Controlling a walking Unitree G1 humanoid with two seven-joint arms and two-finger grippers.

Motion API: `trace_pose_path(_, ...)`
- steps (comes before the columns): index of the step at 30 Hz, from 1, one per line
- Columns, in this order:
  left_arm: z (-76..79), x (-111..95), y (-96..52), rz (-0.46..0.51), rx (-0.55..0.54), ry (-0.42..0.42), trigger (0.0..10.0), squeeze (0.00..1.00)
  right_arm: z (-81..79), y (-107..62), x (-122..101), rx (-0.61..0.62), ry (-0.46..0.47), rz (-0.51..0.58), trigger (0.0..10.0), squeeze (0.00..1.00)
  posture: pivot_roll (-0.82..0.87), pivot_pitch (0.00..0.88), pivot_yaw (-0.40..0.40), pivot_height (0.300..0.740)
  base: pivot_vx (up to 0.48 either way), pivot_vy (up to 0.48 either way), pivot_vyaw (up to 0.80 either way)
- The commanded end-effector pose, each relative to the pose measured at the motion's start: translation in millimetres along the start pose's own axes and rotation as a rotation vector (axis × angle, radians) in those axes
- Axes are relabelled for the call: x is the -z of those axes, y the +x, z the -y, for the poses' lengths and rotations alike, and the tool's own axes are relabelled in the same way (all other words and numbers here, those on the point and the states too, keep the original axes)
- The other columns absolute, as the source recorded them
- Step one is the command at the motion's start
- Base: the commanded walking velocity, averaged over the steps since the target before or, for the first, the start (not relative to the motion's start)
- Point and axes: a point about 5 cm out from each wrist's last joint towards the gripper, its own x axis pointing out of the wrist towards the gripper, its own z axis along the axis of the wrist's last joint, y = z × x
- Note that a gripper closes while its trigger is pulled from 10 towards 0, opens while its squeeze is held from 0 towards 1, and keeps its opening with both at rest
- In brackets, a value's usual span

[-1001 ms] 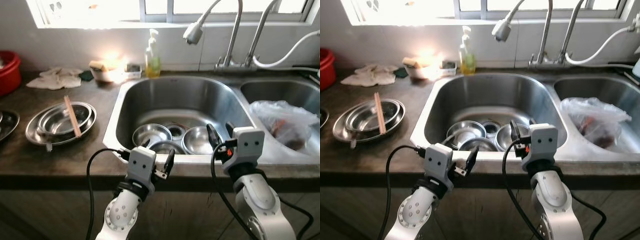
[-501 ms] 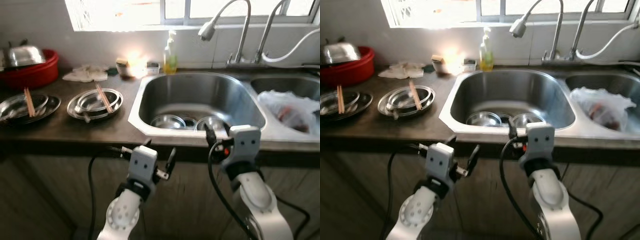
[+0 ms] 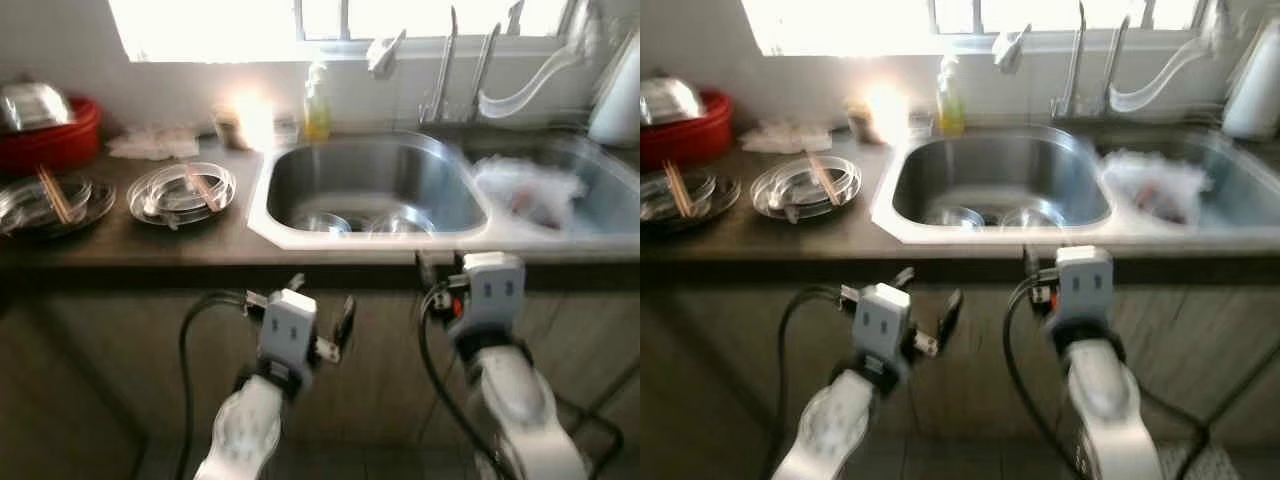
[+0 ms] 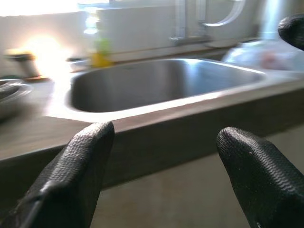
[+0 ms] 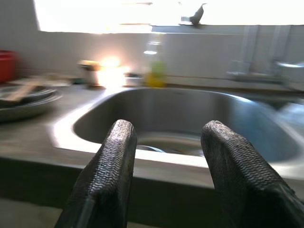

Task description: Kitchen organization

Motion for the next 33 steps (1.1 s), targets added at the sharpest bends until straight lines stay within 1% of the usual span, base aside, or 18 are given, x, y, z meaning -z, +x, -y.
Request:
trace_pose_path(1,3.4,-1.4,0.9,0.006,0.009,0.012,10.0,0.0,2.4,2.2,-2.3,0.007,-0.007,0.012,10.0,0.0,0.05,0.037,-0.019,0.74,0.0,0.0,0.8)
trace_pose_path(5,3.6,-1.6,1.2,0.008,0.006,0.013,10.0,0.0,3.1,3.1,-2.7,0.009,-0.008,0.015,10.0,0.0,0.05,0.036,-0.02,0.74,0.0,0.0,0.8)
trace_pose_path(10,3.2,-1.6,1.0,0.009,0.005,0.016,10.0,0.0,2.9,4.0,-3.2,0.008,-0.007,0.018,10.0,0.0,0.05,0.038,-0.02,0.74,0.289,-0.301,0.8)
trace_pose_path(14,1.4,-1.2,1.3,0.005,-0.006,0.01,10.0,0.0,3.0,5.3,-4.0,0.005,-0.007,0.022,10.0,0.0,0.05,0.034,-0.023,0.74,0.36,0.0,0.8)
trace_pose_path(16,0.8,-0.5,1.6,0.0,-0.012,-0.003,10.0,0.0,2.9,6.2,-4.6,0.002,-0.008,0.024,10.0,0.0,0.05,0.033,-0.023,0.74,0.0,0.0,0.8)
trace_pose_path(25,1.5,-0.1,1.6,-0.003,-0.02,-0.003,10.0,0.0,4.0,11.1,-8.8,-0.005,-0.01,0.042,10.0,0.0,0.05,0.025,-0.028,0.74,0.0,0.0,0.8)
trace_pose_path(28,1.5,-0.8,1.8,0.002,-0.022,-0.007,10.0,0.0,4.6,12.9,-11.3,-0.003,0.011,0.054,10.0,0.0,0.05,0.024,-0.028,0.74,0.0,0.0,0.15)
trace_pose_path(33,1.0,1.3,0.7,-0.008,-0.025,-0.007,10.0,0.0,6.1,16.7,-14.6,-0.004,0.007,0.063,10.0,0.0,0.04,0.021,-0.027,0.74,0.0,0.0,0.0)
